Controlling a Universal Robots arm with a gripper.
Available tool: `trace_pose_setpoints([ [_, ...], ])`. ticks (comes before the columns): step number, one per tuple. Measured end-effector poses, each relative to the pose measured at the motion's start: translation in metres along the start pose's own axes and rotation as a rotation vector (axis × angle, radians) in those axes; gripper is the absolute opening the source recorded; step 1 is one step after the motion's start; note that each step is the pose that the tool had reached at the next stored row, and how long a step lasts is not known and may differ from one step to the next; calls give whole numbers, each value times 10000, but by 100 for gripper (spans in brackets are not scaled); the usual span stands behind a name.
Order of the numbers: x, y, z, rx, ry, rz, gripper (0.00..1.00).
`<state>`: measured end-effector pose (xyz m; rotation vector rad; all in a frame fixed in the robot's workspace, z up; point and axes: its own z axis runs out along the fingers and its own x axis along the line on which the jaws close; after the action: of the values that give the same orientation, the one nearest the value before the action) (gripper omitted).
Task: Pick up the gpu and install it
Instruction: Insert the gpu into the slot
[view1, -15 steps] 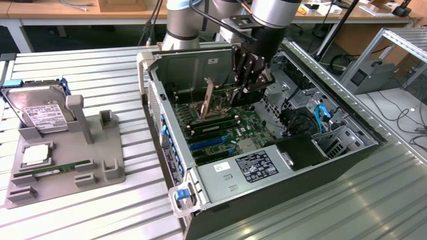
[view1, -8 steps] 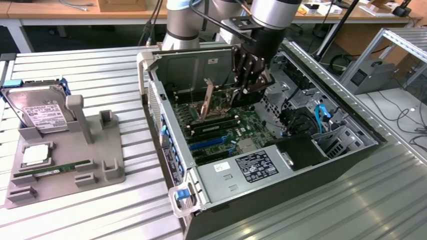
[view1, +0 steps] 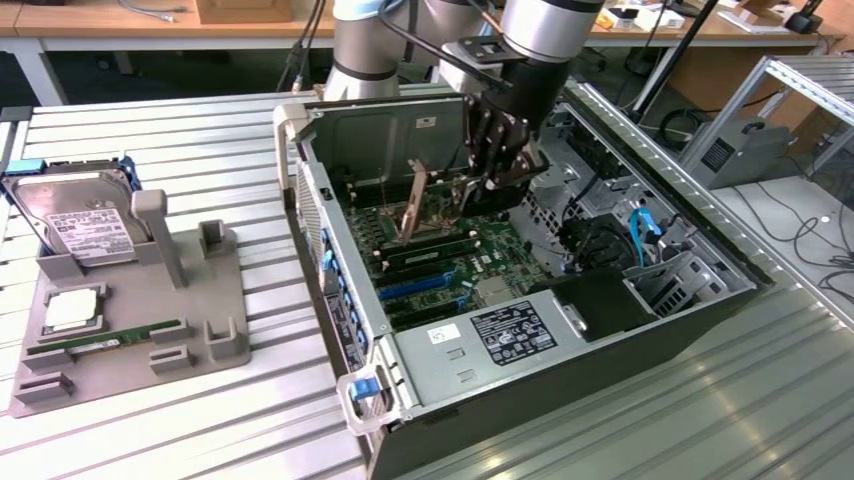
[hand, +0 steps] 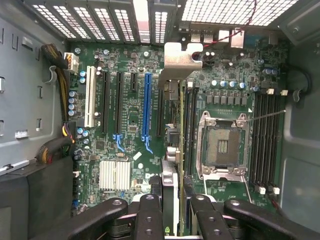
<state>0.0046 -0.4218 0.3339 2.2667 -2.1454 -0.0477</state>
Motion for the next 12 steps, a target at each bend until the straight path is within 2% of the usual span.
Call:
trace_pose_setpoints([
  [12,9,-1,33,0,1,-1,27],
])
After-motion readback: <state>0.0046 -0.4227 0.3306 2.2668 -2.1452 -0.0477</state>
